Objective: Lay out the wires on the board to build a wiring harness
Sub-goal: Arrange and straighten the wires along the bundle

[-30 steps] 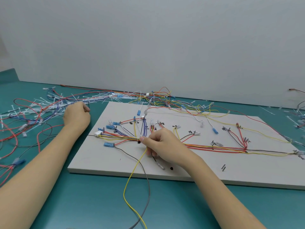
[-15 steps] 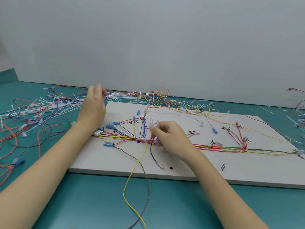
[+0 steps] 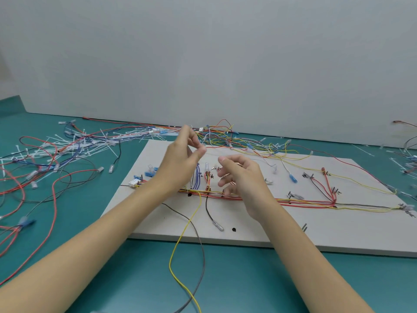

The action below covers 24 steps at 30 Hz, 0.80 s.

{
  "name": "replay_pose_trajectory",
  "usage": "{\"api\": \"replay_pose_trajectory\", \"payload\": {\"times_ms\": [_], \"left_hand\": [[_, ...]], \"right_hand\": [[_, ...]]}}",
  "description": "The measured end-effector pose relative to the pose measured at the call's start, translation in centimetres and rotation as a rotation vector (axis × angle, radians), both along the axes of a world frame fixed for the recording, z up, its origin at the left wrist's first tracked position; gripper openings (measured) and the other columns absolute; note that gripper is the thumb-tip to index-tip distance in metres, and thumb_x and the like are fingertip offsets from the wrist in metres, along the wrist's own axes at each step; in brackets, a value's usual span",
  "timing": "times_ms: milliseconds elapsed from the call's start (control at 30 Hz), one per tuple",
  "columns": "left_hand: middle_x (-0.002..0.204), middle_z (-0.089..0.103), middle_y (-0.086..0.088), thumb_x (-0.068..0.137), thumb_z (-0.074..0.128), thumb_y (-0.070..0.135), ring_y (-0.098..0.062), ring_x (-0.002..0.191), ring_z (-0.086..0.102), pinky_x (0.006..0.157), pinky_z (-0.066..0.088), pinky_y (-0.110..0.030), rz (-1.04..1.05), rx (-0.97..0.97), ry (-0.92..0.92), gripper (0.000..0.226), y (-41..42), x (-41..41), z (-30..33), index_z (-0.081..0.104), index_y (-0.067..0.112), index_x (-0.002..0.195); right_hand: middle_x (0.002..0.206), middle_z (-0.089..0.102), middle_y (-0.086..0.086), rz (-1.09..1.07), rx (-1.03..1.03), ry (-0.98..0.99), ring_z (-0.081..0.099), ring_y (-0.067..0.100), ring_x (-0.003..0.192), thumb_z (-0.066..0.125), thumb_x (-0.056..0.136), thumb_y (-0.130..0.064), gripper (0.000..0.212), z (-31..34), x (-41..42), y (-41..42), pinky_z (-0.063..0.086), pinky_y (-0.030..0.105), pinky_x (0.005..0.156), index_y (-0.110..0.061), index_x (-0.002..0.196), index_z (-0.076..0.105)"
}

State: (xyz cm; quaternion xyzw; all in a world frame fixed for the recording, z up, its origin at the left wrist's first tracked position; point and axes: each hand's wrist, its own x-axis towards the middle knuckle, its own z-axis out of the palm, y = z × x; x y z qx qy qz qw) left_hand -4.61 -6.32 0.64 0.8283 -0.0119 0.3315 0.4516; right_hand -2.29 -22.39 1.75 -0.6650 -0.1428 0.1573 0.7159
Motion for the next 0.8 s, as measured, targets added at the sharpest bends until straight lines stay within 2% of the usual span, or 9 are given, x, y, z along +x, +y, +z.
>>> {"api": "replay_pose_trajectory", "payload": {"times_ms": [133, 267, 500, 700, 800], "left_hand": [[0.09, 0.06, -0.002, 0.094, 0.058, 0.012, -0.008, 0.049, 0.038, 0.051, 0.033, -0.019, -0.046, 0.024, 0.027, 0.03, -1.1, -0.6, -0.1, 0.036, 0.029, 0.082], [0.088, 0.061, 0.004, 0.093, 0.058, 0.011, -0.007, 0.051, 0.043, 0.052, 0.035, -0.014, -0.053, 0.09, 0.012, 0.033, -1.9, -1.0, 0.1, 0.036, 0.032, 0.081], [0.086, 0.062, 0.01, 0.092, 0.06, 0.012, -0.008, 0.054, 0.051, 0.053, 0.035, -0.012, -0.063, 0.132, -0.026, 0.037, -2.2, -1.3, 0.2, 0.034, 0.034, 0.08], [0.084, 0.062, 0.011, 0.09, 0.061, 0.01, -0.011, 0.061, 0.053, 0.056, 0.033, -0.013, -0.06, 0.181, -0.084, 0.041, -2.6, -1.6, 0.3, 0.033, 0.036, 0.078], [0.085, 0.063, 0.011, 0.09, 0.062, 0.011, -0.01, 0.061, 0.056, 0.057, 0.035, -0.013, -0.082, 0.165, -0.085, 0.038, -2.6, -1.7, 0.4, 0.035, 0.035, 0.079]], "right_hand": [[0.067, 0.063, 0.004, 0.021, 0.04, 0.029, 0.058, 0.015, 0.051, 0.065, 0.092, -0.018, 0.009, 0.1, 0.1, -0.3, 0.042, 0.023, 0.038, -0.009, 0.093, 0.063], [0.072, 0.068, 0.007, 0.088, 0.045, 0.023, 0.063, 0.016, 0.06, 0.064, 0.091, -0.02, 0.014, 0.0, 0.1, -0.3, 0.047, 0.023, 0.044, -0.008, 0.089, 0.07], [0.075, 0.07, 0.006, 0.101, 0.137, 0.129, 0.066, 0.013, 0.064, 0.067, 0.089, -0.021, 0.015, -0.2, 0.4, -0.6, 0.049, 0.02, 0.05, -0.008, 0.086, 0.071], [0.072, 0.069, 0.002, 0.18, 0.224, 0.356, 0.065, 0.008, 0.059, 0.065, 0.09, -0.017, 0.01, 0.2, 0.8, -1.0, 0.049, 0.015, 0.047, -0.008, 0.088, 0.069], [0.07, 0.068, 0.002, 0.175, 0.243, 0.379, 0.063, 0.008, 0.056, 0.063, 0.09, -0.013, 0.009, 0.2, 1.0, -1.1, 0.049, 0.015, 0.046, -0.008, 0.086, 0.068]]}}
